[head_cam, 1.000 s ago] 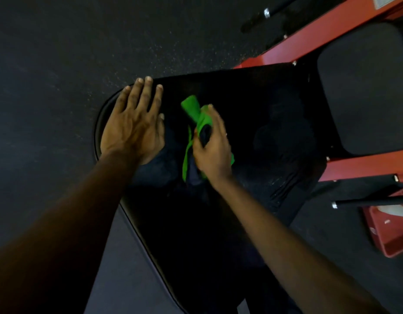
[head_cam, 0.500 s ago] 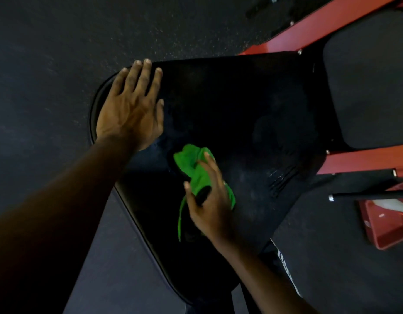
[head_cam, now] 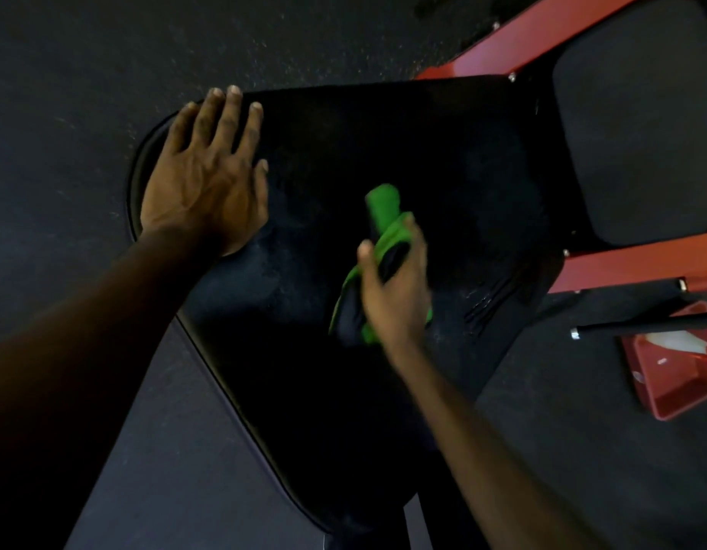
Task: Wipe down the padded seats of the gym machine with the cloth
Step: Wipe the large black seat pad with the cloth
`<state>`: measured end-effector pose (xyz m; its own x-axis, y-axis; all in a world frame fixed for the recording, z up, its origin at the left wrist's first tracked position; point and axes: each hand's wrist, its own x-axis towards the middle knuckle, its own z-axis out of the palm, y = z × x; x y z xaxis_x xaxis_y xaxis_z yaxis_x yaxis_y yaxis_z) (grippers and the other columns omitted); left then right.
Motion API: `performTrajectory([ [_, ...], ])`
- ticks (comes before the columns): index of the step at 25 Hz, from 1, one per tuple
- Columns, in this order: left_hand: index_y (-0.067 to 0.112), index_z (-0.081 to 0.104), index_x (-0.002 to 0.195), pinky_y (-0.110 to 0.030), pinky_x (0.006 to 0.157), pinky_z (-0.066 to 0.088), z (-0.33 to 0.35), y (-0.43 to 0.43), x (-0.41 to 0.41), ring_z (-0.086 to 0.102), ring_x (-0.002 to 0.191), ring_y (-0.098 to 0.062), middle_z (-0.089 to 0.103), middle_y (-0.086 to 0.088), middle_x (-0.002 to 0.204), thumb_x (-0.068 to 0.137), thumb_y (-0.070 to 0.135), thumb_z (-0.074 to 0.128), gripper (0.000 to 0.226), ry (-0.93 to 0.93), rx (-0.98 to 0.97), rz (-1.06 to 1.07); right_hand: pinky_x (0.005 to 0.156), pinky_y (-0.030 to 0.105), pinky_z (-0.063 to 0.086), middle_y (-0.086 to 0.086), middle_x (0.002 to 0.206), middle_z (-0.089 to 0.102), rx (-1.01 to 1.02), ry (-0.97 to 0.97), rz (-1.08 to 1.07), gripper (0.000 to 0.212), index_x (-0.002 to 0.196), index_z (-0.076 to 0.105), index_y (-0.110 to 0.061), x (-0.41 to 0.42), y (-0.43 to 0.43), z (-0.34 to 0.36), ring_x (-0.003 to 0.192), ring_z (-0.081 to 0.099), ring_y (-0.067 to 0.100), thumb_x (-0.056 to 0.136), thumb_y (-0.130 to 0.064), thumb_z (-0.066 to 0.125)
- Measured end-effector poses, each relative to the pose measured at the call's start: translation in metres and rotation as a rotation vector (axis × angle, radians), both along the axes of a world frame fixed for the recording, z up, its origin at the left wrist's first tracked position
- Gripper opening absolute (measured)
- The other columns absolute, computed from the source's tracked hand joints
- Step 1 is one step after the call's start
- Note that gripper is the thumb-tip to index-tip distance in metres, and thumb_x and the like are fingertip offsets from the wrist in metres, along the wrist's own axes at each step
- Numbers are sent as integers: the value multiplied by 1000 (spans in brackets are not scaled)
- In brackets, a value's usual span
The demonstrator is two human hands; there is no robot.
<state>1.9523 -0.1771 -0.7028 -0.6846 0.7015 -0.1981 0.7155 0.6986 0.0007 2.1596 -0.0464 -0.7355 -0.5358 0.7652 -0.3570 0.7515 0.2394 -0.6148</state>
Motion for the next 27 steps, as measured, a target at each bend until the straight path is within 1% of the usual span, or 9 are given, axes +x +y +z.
performTrajectory([
  [2,5,17,160,-48,126,12,0,0,-1,14,155,-35,17,-22,166,106,35,28,63,5,-4,-2,116,21,34,-8,163,35,-48,130,200,64,153,38,-20,36,-36,20,147,37,5,96,-38,64],
  [5,5,17,160,-48,126,11,0,0,-1,14,155,-35,16,-22,166,107,36,27,63,-2,-2,-9,117,35,39,-1,157,45,-17,157,158,55,148,45,-14,15,8,-9,143,44,12,97,-22,64],
  [8,6,15,161,-47,126,10,0,-1,0,12,155,-34,14,-21,167,107,38,24,63,5,-18,-7,106,44,47,1,153,48,7,-19,-79,59,150,44,-14,-39,61,-39,134,52,23,96,-28,64],
  [11,6,15,161,-47,126,10,1,-1,-1,11,155,-34,14,-21,167,107,37,24,63,-13,-21,-5,103,46,48,-1,156,43,23,-64,-139,69,154,39,-18,-59,51,-28,135,52,25,96,-47,62],
  [13,5,17,160,-48,126,11,3,0,-1,13,155,-35,16,-21,167,106,37,26,63,-18,-16,2,110,37,45,-5,160,39,-22,61,-19,72,155,37,-20,-36,-2,4,141,47,19,95,-51,62],
  [15,5,17,160,-48,126,11,4,0,-1,13,155,-35,16,-21,167,106,37,26,64,-25,-20,4,117,30,37,-4,162,37,-44,194,236,66,152,40,-19,16,-61,35,147,39,14,93,-33,68],
  [18,7,14,161,-46,127,9,4,1,-1,10,156,-33,13,-20,168,106,39,22,64,-35,-30,5,120,41,36,-2,160,40,-38,237,335,66,149,44,-17,57,-43,19,149,37,15,88,-7,67],
  [23,8,12,161,-45,127,7,2,0,-2,8,156,-31,11,-18,168,107,41,18,65,-26,-38,5,108,40,44,5,155,45,-3,-103,-260,63,153,40,-13,-9,69,-42,137,50,29,97,-31,64],
  [27,5,13,161,-46,127,8,4,1,-1,9,156,-32,11,-20,168,106,39,19,64,-36,-45,11,108,34,42,-5,159,40,9,15,-131,70,155,37,-22,-3,1,-4,141,47,20,96,-49,62],
])
